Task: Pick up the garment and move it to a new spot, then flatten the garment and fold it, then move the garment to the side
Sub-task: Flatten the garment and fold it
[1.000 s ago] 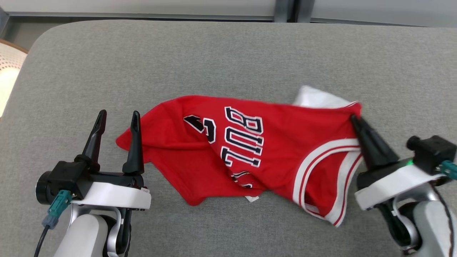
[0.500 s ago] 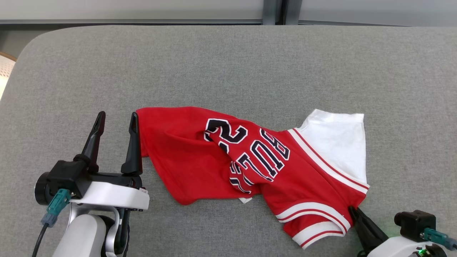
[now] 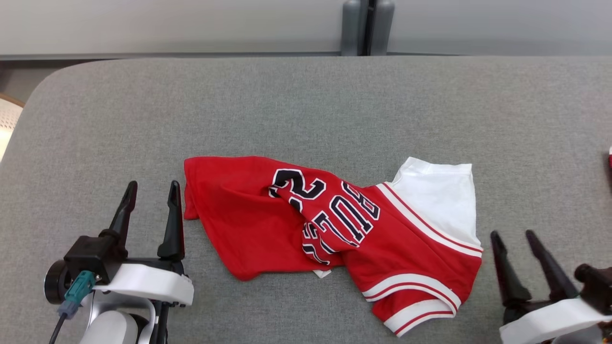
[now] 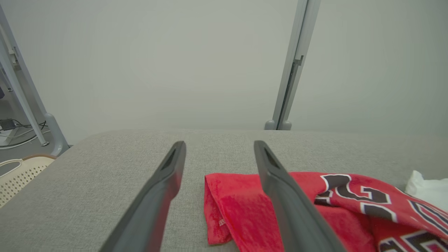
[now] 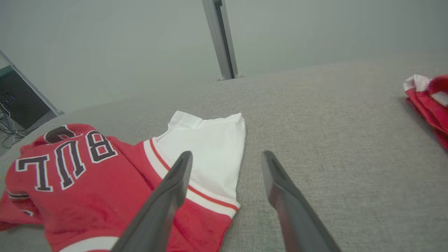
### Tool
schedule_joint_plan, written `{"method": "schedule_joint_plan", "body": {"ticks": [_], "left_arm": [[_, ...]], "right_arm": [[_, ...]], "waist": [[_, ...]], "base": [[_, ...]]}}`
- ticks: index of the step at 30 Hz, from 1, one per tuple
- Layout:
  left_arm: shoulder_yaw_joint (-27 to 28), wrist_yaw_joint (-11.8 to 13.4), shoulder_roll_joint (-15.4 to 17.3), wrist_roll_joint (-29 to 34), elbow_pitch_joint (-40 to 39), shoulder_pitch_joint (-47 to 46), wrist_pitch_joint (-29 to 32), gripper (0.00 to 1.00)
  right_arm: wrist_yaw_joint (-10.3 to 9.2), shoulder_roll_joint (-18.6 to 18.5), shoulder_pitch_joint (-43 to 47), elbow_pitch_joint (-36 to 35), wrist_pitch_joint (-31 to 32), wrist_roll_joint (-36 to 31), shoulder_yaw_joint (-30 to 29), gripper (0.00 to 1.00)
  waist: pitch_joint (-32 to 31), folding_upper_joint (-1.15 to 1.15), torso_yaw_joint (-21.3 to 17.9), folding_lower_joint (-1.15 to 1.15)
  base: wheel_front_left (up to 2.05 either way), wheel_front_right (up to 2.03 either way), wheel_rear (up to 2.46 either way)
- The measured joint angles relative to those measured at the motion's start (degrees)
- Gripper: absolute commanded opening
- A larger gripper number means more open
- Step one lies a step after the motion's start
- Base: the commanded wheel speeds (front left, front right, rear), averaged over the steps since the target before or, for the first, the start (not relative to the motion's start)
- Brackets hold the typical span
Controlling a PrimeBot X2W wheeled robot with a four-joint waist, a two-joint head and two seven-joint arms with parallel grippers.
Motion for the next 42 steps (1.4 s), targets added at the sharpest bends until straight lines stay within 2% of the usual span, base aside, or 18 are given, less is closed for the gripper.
{"method": "schedule_joint_plan", "body": {"ticks": [9,25,29,34,41,42], "left_arm": [[-0.56,0.42,1.13,-0.32,-0.22,3.25,1.53,1.0],[-1.8,0.85,1.71,-0.66,-0.53,4.58,3.77,1.0],[-2.6,0.21,1.21,-1.46,0.6,2.75,5.57,1.0],[-3.65,-2.05,0.46,-3.59,6.02,-2.86,9.31,1.0],[-3.43,-5.19,-1.37,-7.68,20.23,-8.4,12.58,1.0],[-3.16,-5.35,-1.8,-8.53,21.83,-9.14,12.6,0.93]], "right_arm": [[0.0,-1.3,-1.2,-8.94,-0.67,-5.47,-2.79,1.0],[0.0,0.34,-0.38,-10.87,1.29,-6.5,-3.02,1.0],[0.0,0.52,-0.44,-11.37,1.58,-6.37,-3.03,1.0],[0.0,0.43,-1.84,-11.46,1.68,-6.13,-2.21,1.0],[0.0,0.55,-3.03,-10.4,1.45,-5.48,-1.15,1.0],[0.0,0.59,-3.11,-10.25,1.34,-5.44,-1.25,1.0]], "waist": [[-3.44,0.0,-1.39,0.0],[-4.72,0.0,-1.91,0.0],[-3.88,0.0,-1.75,0.0],[-1.99,0.0,-2.0,0.0],[0.55,0.0,-3.33,0.0],[0.81,0.0,-3.47,0.0]], "base": [[0.0,0.0,0.0],[0.0,0.0,0.0],[0.0,0.0,0.0],[0.0,0.0,0.0],[0.0,0.0,0.0],[0.0,0.0,0.0]]}}
